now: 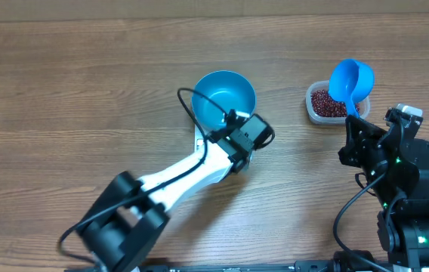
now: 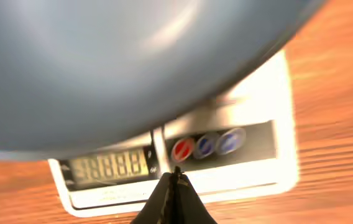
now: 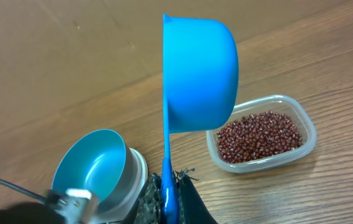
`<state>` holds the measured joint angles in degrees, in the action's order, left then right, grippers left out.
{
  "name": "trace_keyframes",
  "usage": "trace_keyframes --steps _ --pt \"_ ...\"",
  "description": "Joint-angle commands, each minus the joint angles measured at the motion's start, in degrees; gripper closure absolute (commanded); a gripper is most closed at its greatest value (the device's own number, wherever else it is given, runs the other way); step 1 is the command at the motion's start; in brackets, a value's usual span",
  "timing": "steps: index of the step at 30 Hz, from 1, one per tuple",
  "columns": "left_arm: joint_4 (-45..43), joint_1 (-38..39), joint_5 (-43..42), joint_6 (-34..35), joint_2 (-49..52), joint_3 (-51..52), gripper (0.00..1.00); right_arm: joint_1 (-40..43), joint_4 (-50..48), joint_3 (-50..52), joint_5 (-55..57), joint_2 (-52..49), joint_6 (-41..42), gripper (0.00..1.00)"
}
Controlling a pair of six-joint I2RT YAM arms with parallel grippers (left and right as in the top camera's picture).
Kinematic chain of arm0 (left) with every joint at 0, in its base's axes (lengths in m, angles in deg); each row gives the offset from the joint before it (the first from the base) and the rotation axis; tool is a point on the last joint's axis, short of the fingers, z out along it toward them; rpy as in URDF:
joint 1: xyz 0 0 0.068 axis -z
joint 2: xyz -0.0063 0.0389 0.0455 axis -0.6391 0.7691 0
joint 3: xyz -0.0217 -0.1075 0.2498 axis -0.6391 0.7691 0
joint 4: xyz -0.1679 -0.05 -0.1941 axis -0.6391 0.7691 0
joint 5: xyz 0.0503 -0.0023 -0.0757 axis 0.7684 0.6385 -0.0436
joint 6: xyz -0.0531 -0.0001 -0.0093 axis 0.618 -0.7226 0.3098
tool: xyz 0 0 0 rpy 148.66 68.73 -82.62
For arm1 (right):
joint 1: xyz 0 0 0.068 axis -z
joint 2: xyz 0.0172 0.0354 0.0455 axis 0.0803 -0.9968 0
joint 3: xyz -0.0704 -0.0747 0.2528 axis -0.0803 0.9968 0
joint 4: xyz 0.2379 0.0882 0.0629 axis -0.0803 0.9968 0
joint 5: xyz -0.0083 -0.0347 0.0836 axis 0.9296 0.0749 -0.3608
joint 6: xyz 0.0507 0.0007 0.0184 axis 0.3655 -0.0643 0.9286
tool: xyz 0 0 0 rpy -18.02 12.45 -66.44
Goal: Scoop item into bowl and weigh 150g on scale
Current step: 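Pull the left gripper back from the scale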
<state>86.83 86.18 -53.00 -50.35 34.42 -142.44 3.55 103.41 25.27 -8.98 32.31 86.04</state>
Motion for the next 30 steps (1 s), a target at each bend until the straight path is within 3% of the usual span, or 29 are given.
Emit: trace_keyframes --steps 1,7,15,25,30 --pt "-0.1 0.1 0.0 -3.9 -11.3 -5.2 0.96 0.5 -0.3 -2.1 -0.5 0.3 -0.2 0.96" --pt "3.3 0.0 5.9 -3.9 -22.0 -5.4 0.96 0.4 0.5 -2.1 -0.5 0.3 -0.3 0.96" --pt "13.7 0.0 10.0 -3.9 -28.2 -5.4 0.96 0.4 3.5 -2.1 -0.6 0.3 -0.5 0.96" --pt "19.9 -4.7 9.2 -2.3 -36.0 -5.4 0.95 0.4 4.9 -2.1 -2.3 0.3 -2.0 0.96" --pt "21.1 -10.9 0.7 -5.7 -39.3 -4.8 0.95 0.4 5.0 -2.1 -2.5 0.3 -2.0 0.96"
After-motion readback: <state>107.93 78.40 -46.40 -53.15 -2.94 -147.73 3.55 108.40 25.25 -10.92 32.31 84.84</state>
